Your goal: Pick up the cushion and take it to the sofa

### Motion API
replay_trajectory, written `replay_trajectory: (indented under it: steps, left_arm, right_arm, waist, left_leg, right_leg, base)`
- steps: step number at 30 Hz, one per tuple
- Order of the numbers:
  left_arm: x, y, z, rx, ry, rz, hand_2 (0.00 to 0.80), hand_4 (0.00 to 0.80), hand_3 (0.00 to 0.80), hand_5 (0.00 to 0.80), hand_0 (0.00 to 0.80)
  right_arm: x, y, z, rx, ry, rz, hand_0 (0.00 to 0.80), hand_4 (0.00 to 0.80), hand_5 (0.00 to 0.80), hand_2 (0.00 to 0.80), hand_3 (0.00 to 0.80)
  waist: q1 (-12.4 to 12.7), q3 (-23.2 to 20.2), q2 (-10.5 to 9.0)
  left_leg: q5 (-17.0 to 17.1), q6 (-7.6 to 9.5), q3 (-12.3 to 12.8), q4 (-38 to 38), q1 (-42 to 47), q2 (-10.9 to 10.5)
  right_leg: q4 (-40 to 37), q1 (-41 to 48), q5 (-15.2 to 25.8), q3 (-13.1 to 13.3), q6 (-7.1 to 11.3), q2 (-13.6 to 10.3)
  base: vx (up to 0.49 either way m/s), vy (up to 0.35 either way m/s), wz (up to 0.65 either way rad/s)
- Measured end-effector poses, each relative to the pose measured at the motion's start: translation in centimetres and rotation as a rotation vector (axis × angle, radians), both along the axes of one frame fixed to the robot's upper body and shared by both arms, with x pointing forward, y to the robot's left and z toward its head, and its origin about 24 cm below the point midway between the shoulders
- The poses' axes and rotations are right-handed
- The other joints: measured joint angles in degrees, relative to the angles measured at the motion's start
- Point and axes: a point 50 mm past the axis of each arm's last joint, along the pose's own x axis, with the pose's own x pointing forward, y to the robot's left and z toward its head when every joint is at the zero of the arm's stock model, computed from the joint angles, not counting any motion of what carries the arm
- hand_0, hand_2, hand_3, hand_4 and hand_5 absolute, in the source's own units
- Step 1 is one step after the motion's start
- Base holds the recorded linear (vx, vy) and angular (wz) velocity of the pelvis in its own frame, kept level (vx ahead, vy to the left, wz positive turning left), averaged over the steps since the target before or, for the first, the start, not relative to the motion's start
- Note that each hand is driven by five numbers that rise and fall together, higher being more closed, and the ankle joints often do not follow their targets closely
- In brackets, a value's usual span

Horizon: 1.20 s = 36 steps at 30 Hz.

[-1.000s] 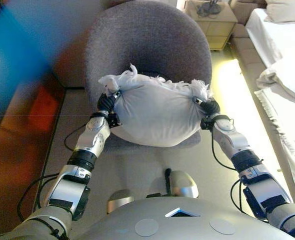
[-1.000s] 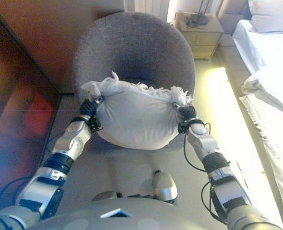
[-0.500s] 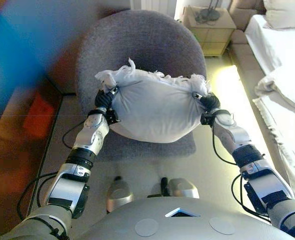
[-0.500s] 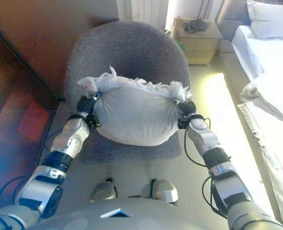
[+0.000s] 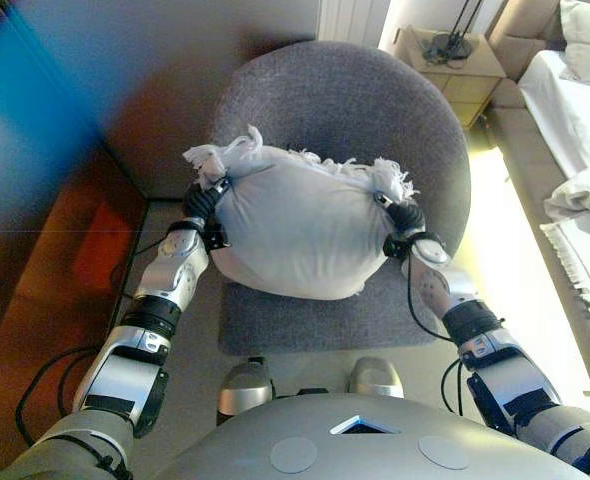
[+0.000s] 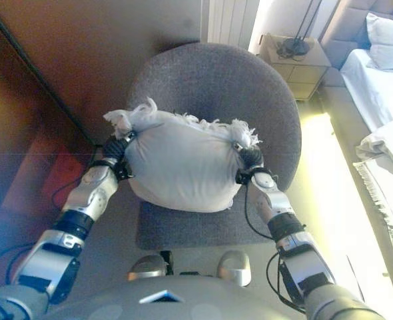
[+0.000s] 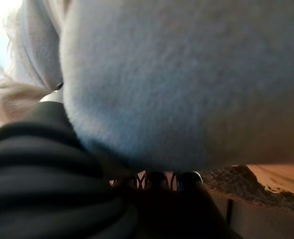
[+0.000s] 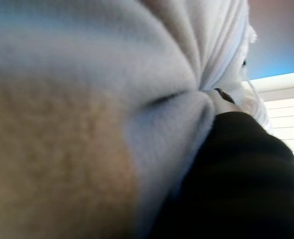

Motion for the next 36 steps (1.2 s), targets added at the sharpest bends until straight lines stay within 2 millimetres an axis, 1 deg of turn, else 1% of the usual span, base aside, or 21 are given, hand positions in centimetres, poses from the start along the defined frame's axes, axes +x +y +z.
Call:
replay_trajectory:
  steps: [1, 2, 3, 4, 5, 6, 7, 9, 10, 13, 16, 19, 21, 23, 25, 27, 29, 30, 32, 34, 36]
  left_arm:
    - [0.0, 0.1, 0.1, 0.003, -0.004, 0.001, 0.8, 0.8, 0.8, 0.8, 0.8]
    - [0.1, 0.0, 0.2, 0.003, -0.006, 0.003, 0.8, 0.8, 0.8, 0.8, 0.8]
    - [0.2, -0.7, 0.2, -0.013, -0.013, -0.009, 0.8, 0.8, 0.8, 0.8, 0.8]
    - [0.3, -1.4, 0.2, -0.028, -0.016, -0.021, 0.8, 0.8, 0.8, 0.8, 0.8]
    - [0.3, -1.9, 0.1, -0.044, -0.014, -0.025, 0.8, 0.8, 0.8, 0.8, 0.8]
    - [0.3, -2.3, 0.0, -0.056, -0.011, -0.028, 0.8, 0.8, 0.8, 0.8, 0.8]
    - [0.3, -2.6, -0.1, -0.063, -0.005, -0.032, 0.8, 0.8, 0.8, 0.8, 0.8]
    - [0.4, -2.7, -0.1, -0.065, 0.007, -0.036, 0.8, 0.8, 0.8, 0.8, 0.8]
    - [0.6, -2.9, 0.1, -0.067, 0.004, -0.039, 0.8, 0.8, 0.8, 0.8, 0.8]
    - [1.4, -3.0, 1.1, -0.064, -0.024, -0.039, 0.8, 0.8, 0.8, 0.8, 0.8]
    - [1.7, -2.9, 1.6, -0.059, -0.033, -0.022, 0.8, 0.8, 0.8, 0.8, 0.8]
    - [2.3, -2.8, 2.4, -0.049, -0.046, 0.006, 0.8, 0.8, 0.8, 0.8, 0.8]
    - [2.8, -2.7, 3.0, -0.04, -0.051, 0.025, 0.8, 0.8, 0.8, 0.8, 0.8]
    - [3.3, -2.8, 3.7, -0.048, -0.061, 0.041, 0.8, 0.8, 0.8, 0.8, 0.8]
    - [3.6, -2.9, 4.2, -0.052, -0.071, 0.057, 0.8, 0.8, 0.8, 0.8, 0.8]
    - [4.0, -3.0, 4.6, -0.06, -0.078, 0.066, 0.8, 0.8, 0.8, 0.8, 0.8]
    - [4.6, -3.4, 5.5, -0.082, -0.101, 0.071, 0.8, 0.8, 0.8, 0.8, 0.8]
    - [5.0, -3.5, 6.0, -0.085, -0.118, 0.075, 0.8, 0.8, 0.8, 0.8, 0.8]
    - [5.6, -3.7, 7.0, -0.107, -0.138, 0.077, 0.8, 0.8, 0.8, 0.8, 0.8]
    - [5.8, -4.0, 7.2, -0.117, -0.146, 0.07, 0.8, 0.8, 0.8, 0.8, 0.8]
    - [5.8, -4.2, 7.3, -0.114, -0.165, 0.063, 0.8, 0.8, 0.8, 0.8, 0.8]
  right_arm:
    - [0.1, 0.1, 0.0, -0.008, 0.002, 0.001, 0.8, 0.8, 0.8, 0.8, 0.8]
    - [0.1, -0.2, 0.0, -0.022, 0.011, -0.001, 0.8, 0.8, 0.8, 0.8, 0.8]
    - [0.3, -0.9, 0.0, -0.05, 0.018, -0.011, 0.8, 0.8, 0.8, 0.8, 0.8]
    - [0.4, -1.7, 0.1, -0.075, 0.024, -0.02, 0.8, 0.8, 0.8, 0.8, 0.8]
    - [0.6, -2.2, 0.4, -0.098, 0.026, -0.023, 0.8, 0.8, 0.8, 0.8, 0.8]
    - [0.7, -2.6, 0.5, -0.122, 0.026, -0.027, 0.8, 0.8, 0.8, 0.8, 0.8]
    - [0.9, -3.0, 0.8, -0.138, 0.024, -0.035, 0.8, 0.8, 0.8, 0.8, 0.8]
    - [1.4, -3.1, 1.5, -0.152, 0.004, -0.047, 0.8, 0.8, 0.8, 0.8, 0.8]
    - [1.7, -3.1, 2.0, -0.155, -0.011, -0.056, 0.8, 0.8, 0.8, 0.8, 0.8]
    - [2.7, -3.1, 3.4, -0.158, -0.057, -0.077, 0.8, 0.8, 0.8, 0.8, 0.8]
    - [3.3, -3.0, 4.1, -0.181, -0.068, -0.064, 0.8, 0.8, 0.8, 0.8, 0.8]
    - [4.0, -2.6, 5.0, -0.192, -0.073, -0.048, 0.8, 0.8, 0.8, 0.8, 0.8]
    - [4.5, -2.4, 5.5, -0.196, -0.076, -0.04, 0.8, 0.8, 0.8, 0.8, 0.8]
    - [5.2, -2.4, 6.1, -0.205, -0.077, -0.038, 0.8, 0.8, 0.8, 0.8, 0.8]
    - [6.0, -2.5, 7.0, -0.211, -0.086, -0.035, 0.8, 0.8, 0.8, 0.8, 0.8]
    - [7.1, -2.6, 8.1, -0.228, -0.097, -0.023, 0.8, 0.8, 0.8, 0.8, 0.8]
    - [8.3, -3.0, 9.7, -0.255, -0.114, -0.012, 0.8, 0.8, 0.8, 0.8, 0.8]
    - [8.9, -3.2, 10.7, -0.251, -0.129, -0.01, 0.8, 0.8, 0.8, 0.8, 0.8]
    - [9.8, -3.3, 12.1, -0.23, -0.143, -0.013, 0.8, 0.8, 0.8, 0.8, 0.8]
    - [10.3, -3.5, 12.9, -0.243, -0.148, -0.019, 0.8, 0.8, 0.8, 0.8, 0.8]
    - [10.6, -3.6, 13.7, -0.264, -0.166, -0.02, 0.8, 0.8, 0.8, 0.8, 0.8]
  waist:
    - [-0.03, 0.16, -0.39]
    - [-0.28, 0.07, -0.17]
    - [-0.47, 0.75, 1.36]
    - [-0.87, 1.13, 2.44]
    - [-1.36, 1.58, 3.17]
    - [-1.79, 1.78, 3.67]
    - [-1.68, 1.89, 3.68]
    - [-1.85, 2.34, 2.99]
    - [-1.86, 2.75, 2.45]
    - [-1.67, 4.06, 1.42]
    - [-1.63, 5.34, 1.44]
    - [-1.56, 6.77, 1.43]
    - [-1.54, 7.76, 1.07]
    - [-1.54, 9.06, -0.13]
    - [-1.26, 9.85, -0.79]
    - [-0.64, 11.36, -0.87]
    - [0.24, 12.43, -0.92]
    - [0.29, 12.69, -1.08]
    - [1.35, 12.99, -1.33]
    - [1.89, 13.22, -1.58]
    - [3.0, 13.39, -1.87]
  left_leg:
    - [0.14, -0.72, -0.32, 0.04, -0.27, 0.01]
    - [0.46, -1.65, -1.33, 0.34, -1.16, 0.69]
    - [0.89, -2.34, -2.63, 0.51, -2.66, 2.12]
    - [1.32, -2.76, -3.05, 0.84, -3.27, 3.35]
    - [1.49, -2.8, -2.78, 1.09, -4.05, 4.56]
    - [1.66, -3.27, -2.77, 1.75, -4.89, 5.33]
    - [1.48, -3.96, -2.81, 2.38, -5.34, 5.98]
    - [0.95, -5.19, -2.87, 3.6, -5.82, 6.66]
    - [0.77, -5.33, -2.9, 4.13, -6.17, 6.82]
    - [-0.27, -5.06, -3.02, 6.19, -8.09, 7.08]
    - [-2.24, -4.85, -3.05, 9.37, -8.83, 7.23]
    - [-5.94, -4.65, -3.52, 16.31, -11.59, 8.02]
    - [-8.46, -4.57, -4.4, 21.47, -14.2, 8.63]
    - [-9.51, -4.47, -5.19, 24.38, -16.16, 8.59]
    - [-9.48, -4.46, -6.05, 25.98, -18.76, 8.73]
    - [-9.42, -4.43, -6.81, 27.28, -20.42, 8.87]
    - [-8.84, -4.34, -7.84, 27.87, -22.82, 8.8]
    - [-8.5, -4.52, -8.32, 27.85, -24.06, 8.7]
    - [-7.72, -4.55, -9.11, 27.57, -25.81, 8.55]
    - [-7.45, -4.47, -9.38, 27.32, -26.43, 8.37]
    - [-7.09, -4.28, -9.88, 26.92, -27.04, 8.16]
  right_leg:
    - [-3.33, 0.34, 0.29, 0.15, 0.28, -0.08]
    - [-5.25, 1.07, 1.37, 0.31, 2.01, 0.8]
    - [-6.67, 1.73, 1.41, -0.03, 1.42, 2.67]
    - [-7.0, 1.39, 1.3, -0.19, 0.75, 3.94]
    - [-6.66, 0.94, 1.44, -1.19, 0.17, 4.81]
    - [-6.37, 0.73, 1.52, -1.52, -0.33, 5.62]
    - [-6.34, 0.5, 1.4, -1.6, -0.66, 6.3]
    - [-6.31, 0.48, 1.12, -1.64, -0.98, 6.89]
    - [-6.3, 0.32, 1.03, -1.54, -0.95, 6.85]
    - [-5.65, -0.91, 0.81, -1.54, -0.88, 6.66]
    - [-4.55, -0.77, 0.11, -1.36, -0.51, 6.33]
    - [1.85, -3.29, -3.12, -0.68, -0.35, 5.92]
    - [6.91, -5.52, -5.5, -0.34, -0.28, 5.84]
    - [10.91, -7.83, -7.4, -0.24, -0.27, 5.21]
    - [13.34, -10.36, -7.96, -0.34, -0.52, 5.19]
    - [14.68, -11.8, -8.03, -0.58, -0.67, 5.28]
    - [15.61, -13.66, -7.93, -0.99, -0.81, 5.39]
    - [15.86, -14.7, -7.81, -1.33, -0.92, 5.31]
    - [15.83, -16.1, -7.49, -1.96, -1.34, 5.33]
    - [15.65, -16.45, -7.23, -2.19, -1.11, 5.31]
    - [14.78, -16.48, -7.03, -2.6, -1.02, 5.38]
  base:
    - [0.069, -0.194, 0.13]
    - [0.059, -0.172, 0.34]
    - [0.039, -0.113, 0.48]
    - [0.054, -0.114, 0.46]
    - [0.068, -0.094, 0.33]
    - [0.086, -0.096, 0.15]
    - [0.069, -0.066, 0.03]
    - [-0.003, -0.046, -0.07]
    - [-0.039, -0.042, -0.04]
    - [0.013, -0.034, 0.0]
    - [0.014, -0.046, -0.01]
    - [0.003, -0.063, -0.01]
    - [0.027, -0.05, 0.02]
    - [-0.036, -0.076, 0.11]
    - [-0.116, -0.101, 0.09]
    - [-0.223, -0.094, 0.08]
    - [-0.188, -0.072, 0.14]
    - [-0.106, -0.061, 0.2]
    - [-0.044, -0.047, 0.14]
    - [-0.012, -0.045, 0.09]
    - [-0.028, -0.048, 0.12]
